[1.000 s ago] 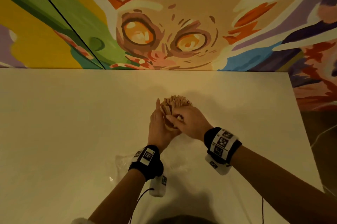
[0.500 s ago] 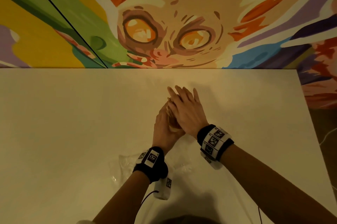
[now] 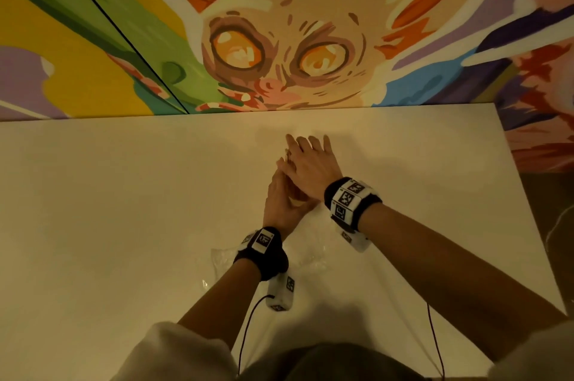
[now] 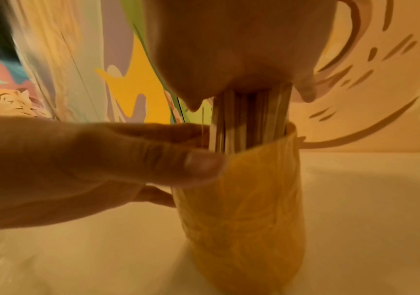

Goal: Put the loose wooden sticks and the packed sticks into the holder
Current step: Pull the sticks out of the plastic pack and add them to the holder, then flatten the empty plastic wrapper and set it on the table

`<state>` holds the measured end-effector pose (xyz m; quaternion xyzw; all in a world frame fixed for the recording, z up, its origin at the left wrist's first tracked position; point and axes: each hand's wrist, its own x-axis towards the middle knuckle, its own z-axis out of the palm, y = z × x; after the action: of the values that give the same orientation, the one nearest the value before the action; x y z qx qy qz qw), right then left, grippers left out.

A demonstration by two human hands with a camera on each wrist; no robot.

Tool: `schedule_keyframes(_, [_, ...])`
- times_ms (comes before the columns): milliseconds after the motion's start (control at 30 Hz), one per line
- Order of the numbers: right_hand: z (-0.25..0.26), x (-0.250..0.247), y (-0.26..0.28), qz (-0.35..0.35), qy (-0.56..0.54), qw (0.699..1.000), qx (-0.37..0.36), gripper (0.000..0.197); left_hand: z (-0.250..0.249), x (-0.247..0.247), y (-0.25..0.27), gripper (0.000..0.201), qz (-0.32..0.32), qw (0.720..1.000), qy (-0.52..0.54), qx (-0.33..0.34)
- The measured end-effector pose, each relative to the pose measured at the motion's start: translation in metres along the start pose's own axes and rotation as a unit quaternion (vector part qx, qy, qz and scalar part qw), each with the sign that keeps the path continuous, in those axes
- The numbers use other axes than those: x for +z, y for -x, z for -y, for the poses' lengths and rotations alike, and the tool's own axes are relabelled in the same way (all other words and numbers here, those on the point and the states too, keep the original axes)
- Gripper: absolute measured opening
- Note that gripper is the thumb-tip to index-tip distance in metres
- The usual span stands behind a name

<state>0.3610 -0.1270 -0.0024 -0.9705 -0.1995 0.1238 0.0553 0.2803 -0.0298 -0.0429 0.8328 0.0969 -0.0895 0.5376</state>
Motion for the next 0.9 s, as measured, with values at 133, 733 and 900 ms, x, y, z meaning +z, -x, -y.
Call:
schedule_keyframes(133, [-0.008, -0.018, 0.015, -0.020, -0.074, 0.997, 0.016, 0.080, -0.004, -0.013, 0.004, 0.131, 0.013, 1.000, -0.011, -0.018])
schedule_keyframes(733, [0.010, 0.073, 0.191, 0.135, -0.635, 0.730, 0.213, 0.032, 0.085, -0.075, 0.152, 0.041, -0.164, 0.948, -0.066, -0.266])
schedule_keyframes(900, [-0.005, 0.042, 0.199, 0.024, -0.621, 0.767, 0.162, 0.029, 0.053, -0.086, 0.145, 0.027, -0.277, 0.937, 0.126, -0.169])
